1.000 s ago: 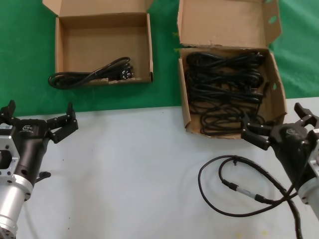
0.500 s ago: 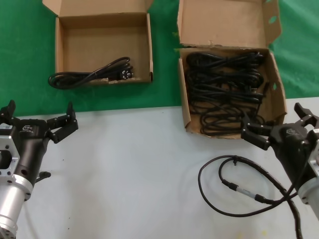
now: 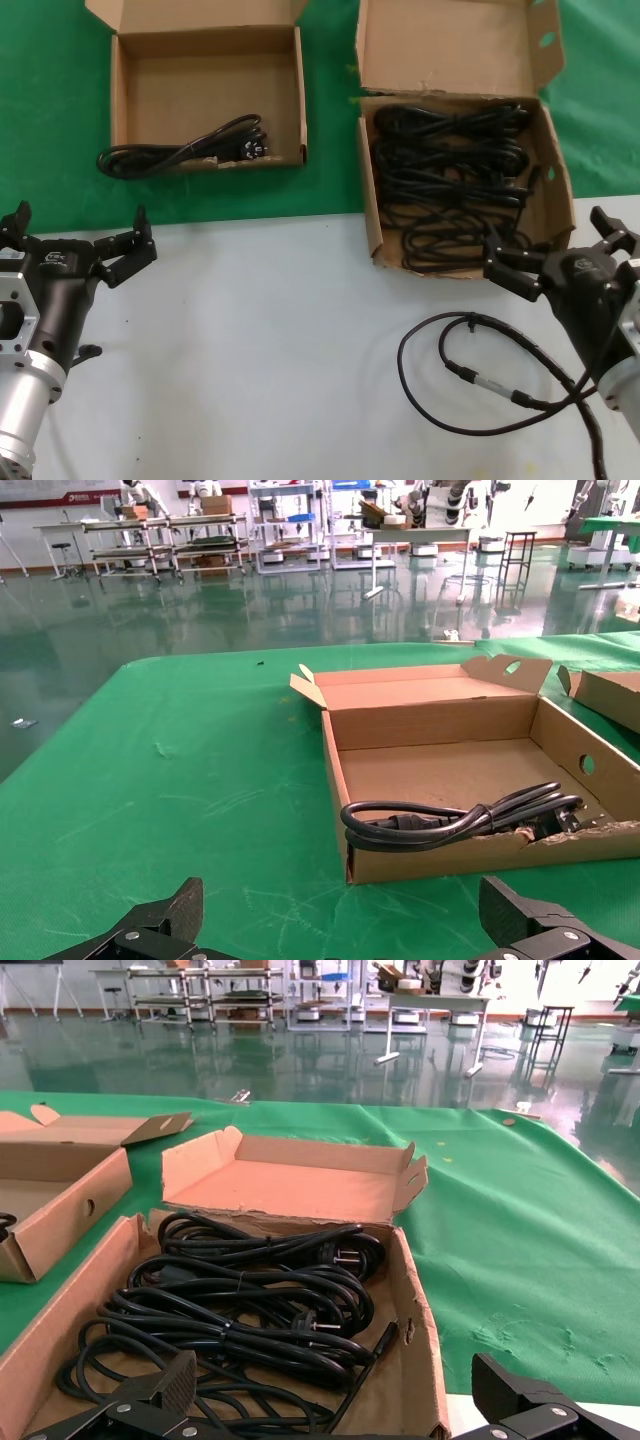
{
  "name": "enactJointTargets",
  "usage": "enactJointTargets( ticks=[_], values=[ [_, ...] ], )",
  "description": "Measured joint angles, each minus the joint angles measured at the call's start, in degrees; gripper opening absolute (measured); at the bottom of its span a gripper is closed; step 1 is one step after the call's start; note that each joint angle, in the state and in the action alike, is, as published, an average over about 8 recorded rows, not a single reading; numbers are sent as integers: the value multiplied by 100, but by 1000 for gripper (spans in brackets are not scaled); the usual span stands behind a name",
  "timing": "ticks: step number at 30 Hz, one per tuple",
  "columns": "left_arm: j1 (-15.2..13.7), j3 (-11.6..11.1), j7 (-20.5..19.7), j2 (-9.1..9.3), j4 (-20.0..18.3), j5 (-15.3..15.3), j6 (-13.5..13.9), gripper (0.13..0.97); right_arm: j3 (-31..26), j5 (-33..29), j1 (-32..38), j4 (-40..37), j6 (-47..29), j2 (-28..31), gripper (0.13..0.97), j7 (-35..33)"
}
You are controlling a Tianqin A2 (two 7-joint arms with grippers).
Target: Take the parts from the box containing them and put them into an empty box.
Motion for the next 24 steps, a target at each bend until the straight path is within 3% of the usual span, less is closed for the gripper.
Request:
enactJointTargets(
  ticks=[24],
  values=[
    [0, 0, 0, 0, 0, 0, 0, 966, 0, 0, 0, 0, 0, 0, 966, 0]
  ],
)
